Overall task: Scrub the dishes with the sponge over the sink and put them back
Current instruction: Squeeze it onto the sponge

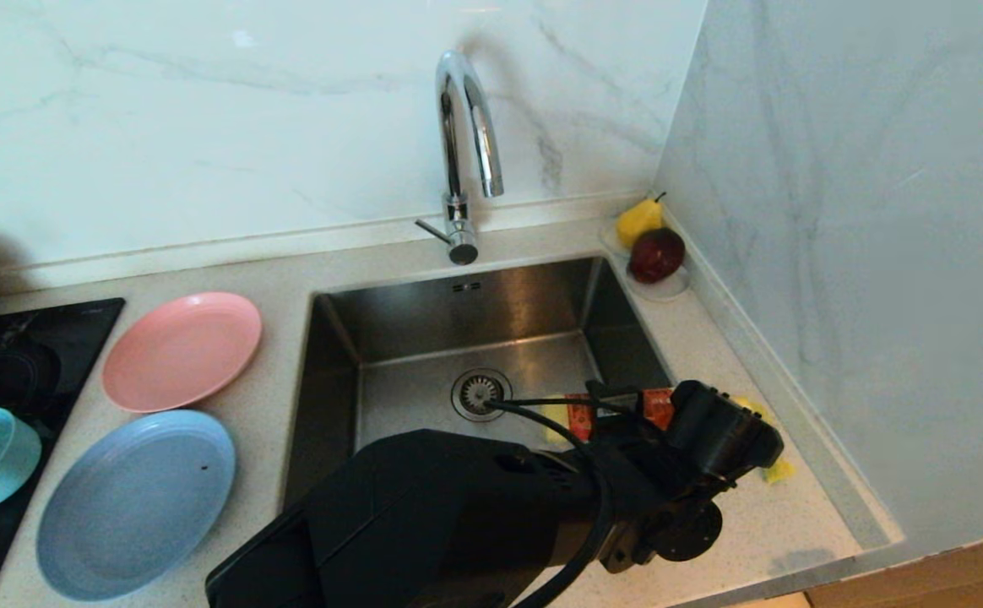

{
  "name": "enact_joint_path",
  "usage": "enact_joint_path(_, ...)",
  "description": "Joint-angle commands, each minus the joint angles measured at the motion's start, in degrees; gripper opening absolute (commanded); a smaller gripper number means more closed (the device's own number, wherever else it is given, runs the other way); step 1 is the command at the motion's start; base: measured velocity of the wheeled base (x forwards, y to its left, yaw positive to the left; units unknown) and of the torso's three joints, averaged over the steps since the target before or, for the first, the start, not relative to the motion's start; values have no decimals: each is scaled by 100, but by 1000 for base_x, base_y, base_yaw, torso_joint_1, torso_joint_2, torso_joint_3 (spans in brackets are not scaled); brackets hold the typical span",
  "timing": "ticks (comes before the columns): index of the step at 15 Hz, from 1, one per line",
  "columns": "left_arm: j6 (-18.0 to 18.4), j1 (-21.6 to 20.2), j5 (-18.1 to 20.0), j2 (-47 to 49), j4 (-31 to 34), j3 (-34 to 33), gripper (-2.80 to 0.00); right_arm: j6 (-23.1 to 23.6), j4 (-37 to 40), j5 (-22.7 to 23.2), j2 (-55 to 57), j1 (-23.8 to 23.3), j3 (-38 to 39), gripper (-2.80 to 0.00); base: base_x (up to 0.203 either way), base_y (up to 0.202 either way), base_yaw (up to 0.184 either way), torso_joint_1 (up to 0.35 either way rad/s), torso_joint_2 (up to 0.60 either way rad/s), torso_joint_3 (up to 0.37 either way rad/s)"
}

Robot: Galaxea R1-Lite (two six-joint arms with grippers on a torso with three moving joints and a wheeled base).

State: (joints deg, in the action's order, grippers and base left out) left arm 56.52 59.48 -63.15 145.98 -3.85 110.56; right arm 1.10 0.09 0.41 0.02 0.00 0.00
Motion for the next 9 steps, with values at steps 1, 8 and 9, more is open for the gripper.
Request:
enact_joint_path(1,344,2,-40,3,-373,-6,-280,4,-1,2,-2,0,0,-280,0,0,0,0,0,0)
enact_joint_path(8,746,11,-40,106,-643,-17,-280,4,-1,2,-2,0,0,-280,0,0,0,0,0,0)
enact_joint_path(9,746,11,-40,123,-643,-17,-280,4,-1,2,-2,0,0,-280,0,0,0,0,0,0)
